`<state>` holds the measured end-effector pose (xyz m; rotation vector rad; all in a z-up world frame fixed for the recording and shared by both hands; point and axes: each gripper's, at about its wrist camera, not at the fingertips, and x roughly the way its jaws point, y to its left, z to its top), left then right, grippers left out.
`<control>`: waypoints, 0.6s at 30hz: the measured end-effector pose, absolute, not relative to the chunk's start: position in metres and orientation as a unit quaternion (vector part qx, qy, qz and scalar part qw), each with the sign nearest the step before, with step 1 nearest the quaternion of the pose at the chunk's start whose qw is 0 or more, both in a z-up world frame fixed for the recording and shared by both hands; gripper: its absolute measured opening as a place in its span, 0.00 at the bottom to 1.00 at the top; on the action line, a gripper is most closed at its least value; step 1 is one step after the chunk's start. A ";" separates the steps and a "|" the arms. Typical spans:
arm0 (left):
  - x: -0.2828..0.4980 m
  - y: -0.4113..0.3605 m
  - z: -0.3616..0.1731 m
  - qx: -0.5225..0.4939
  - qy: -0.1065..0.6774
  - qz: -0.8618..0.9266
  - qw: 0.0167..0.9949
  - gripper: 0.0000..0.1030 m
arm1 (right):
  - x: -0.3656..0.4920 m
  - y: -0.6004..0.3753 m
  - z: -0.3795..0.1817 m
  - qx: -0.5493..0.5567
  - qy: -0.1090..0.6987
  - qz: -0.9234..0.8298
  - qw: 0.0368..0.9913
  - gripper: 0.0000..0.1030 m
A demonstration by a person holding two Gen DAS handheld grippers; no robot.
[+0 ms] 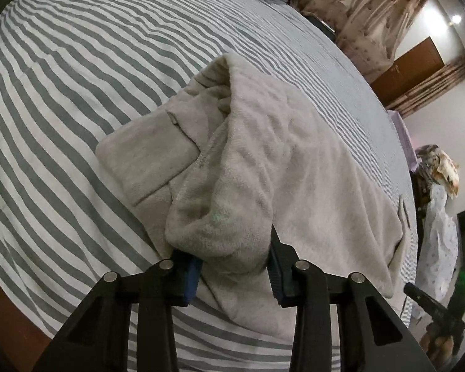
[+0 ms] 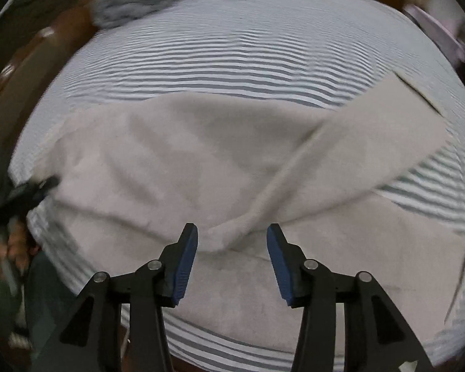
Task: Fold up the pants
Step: 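Lower the folded leg onto the pants and open both grippers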
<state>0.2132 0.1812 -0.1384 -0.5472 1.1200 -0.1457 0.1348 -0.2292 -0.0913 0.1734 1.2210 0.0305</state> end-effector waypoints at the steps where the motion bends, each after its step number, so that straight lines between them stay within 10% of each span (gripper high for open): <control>1: 0.212 0.184 -0.137 -0.256 0.524 -0.067 0.809 0.37 | 0.139 -0.230 -0.095 0.087 0.577 -0.002 0.812 0.43; 8: 0.208 0.193 -0.135 -0.253 0.527 -0.066 0.809 0.37 | 0.172 -0.228 -0.130 0.097 0.596 -0.141 0.785 0.34; 10: 0.209 0.193 -0.133 -0.255 0.530 -0.066 0.806 0.36 | 0.174 -0.229 -0.134 0.091 0.598 -0.146 0.783 0.06; 18: 0.224 0.194 -0.103 -0.220 0.524 -0.082 0.819 0.33 | 0.137 -0.253 -0.077 0.141 0.533 -0.127 0.824 0.04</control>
